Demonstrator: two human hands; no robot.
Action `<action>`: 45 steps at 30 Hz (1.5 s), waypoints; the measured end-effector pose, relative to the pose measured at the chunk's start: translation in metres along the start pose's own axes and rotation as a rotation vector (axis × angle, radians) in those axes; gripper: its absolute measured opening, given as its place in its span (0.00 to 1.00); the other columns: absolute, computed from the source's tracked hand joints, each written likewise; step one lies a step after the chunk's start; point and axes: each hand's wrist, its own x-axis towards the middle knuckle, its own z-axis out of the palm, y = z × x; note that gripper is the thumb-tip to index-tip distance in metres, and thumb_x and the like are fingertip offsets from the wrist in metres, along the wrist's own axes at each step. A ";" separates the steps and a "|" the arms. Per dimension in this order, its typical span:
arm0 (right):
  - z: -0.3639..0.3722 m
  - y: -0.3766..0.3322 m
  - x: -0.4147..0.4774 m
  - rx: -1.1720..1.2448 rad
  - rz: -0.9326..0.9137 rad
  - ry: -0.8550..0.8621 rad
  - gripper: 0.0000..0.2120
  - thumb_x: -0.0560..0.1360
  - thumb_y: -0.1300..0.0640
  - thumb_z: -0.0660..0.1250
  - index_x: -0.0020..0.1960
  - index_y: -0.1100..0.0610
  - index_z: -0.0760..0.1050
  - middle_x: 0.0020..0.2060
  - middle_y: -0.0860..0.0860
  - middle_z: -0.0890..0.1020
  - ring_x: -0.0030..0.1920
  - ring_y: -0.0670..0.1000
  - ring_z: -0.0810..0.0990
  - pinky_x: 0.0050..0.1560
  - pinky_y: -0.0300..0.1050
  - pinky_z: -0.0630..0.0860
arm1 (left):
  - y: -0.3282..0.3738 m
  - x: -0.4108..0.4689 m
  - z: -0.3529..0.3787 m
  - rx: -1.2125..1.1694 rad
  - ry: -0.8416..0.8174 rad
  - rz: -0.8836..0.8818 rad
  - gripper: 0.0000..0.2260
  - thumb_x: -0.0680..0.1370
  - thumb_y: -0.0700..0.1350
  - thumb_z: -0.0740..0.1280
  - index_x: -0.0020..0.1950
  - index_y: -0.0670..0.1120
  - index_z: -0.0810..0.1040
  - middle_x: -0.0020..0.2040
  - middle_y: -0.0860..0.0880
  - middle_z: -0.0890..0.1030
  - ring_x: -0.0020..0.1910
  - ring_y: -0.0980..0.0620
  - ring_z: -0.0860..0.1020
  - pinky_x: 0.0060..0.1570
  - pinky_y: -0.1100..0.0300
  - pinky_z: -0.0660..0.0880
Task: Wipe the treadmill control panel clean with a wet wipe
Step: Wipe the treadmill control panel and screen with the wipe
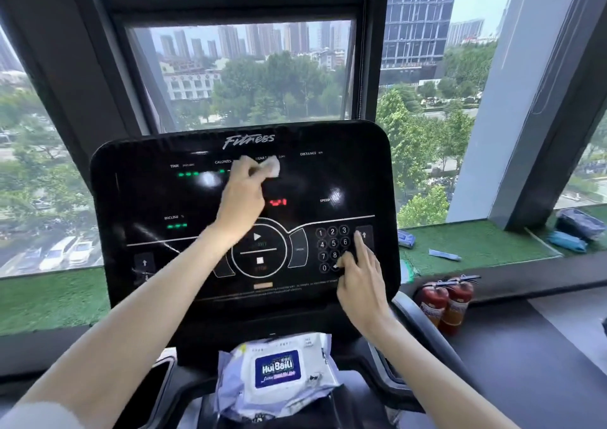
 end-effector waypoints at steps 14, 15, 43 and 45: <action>0.021 -0.040 -0.004 -0.011 -0.142 0.058 0.11 0.63 0.73 0.64 0.41 0.61 0.74 0.67 0.66 0.68 0.68 0.61 0.64 0.66 0.59 0.65 | -0.049 -0.016 -0.031 -0.013 0.128 -0.117 0.15 0.75 0.29 0.60 0.57 0.41 0.80 0.47 0.48 0.68 0.47 0.47 0.72 0.51 0.64 0.69; 0.022 -0.042 -0.004 -0.010 -0.136 0.053 0.11 0.63 0.73 0.64 0.41 0.61 0.74 0.67 0.66 0.68 0.68 0.62 0.65 0.66 0.59 0.66 | -0.056 -0.012 -0.035 -0.025 0.255 -0.221 0.15 0.75 0.28 0.60 0.56 0.40 0.79 0.46 0.47 0.67 0.46 0.46 0.71 0.52 0.62 0.69; 0.055 -0.092 -0.015 0.055 -0.240 0.022 0.12 0.63 0.74 0.65 0.42 0.60 0.75 0.70 0.66 0.63 0.70 0.62 0.61 0.68 0.58 0.64 | -0.118 -0.064 -0.075 0.018 0.379 -0.436 0.16 0.76 0.29 0.60 0.60 0.40 0.78 0.45 0.47 0.69 0.44 0.50 0.70 0.49 0.54 0.76; 0.059 -0.093 -0.019 0.050 -0.244 0.003 0.13 0.63 0.74 0.65 0.43 0.60 0.75 0.70 0.66 0.62 0.70 0.62 0.61 0.67 0.58 0.64 | -0.103 -0.081 -0.056 0.023 0.360 -0.392 0.18 0.74 0.28 0.62 0.61 0.42 0.77 0.46 0.47 0.69 0.44 0.50 0.70 0.48 0.57 0.75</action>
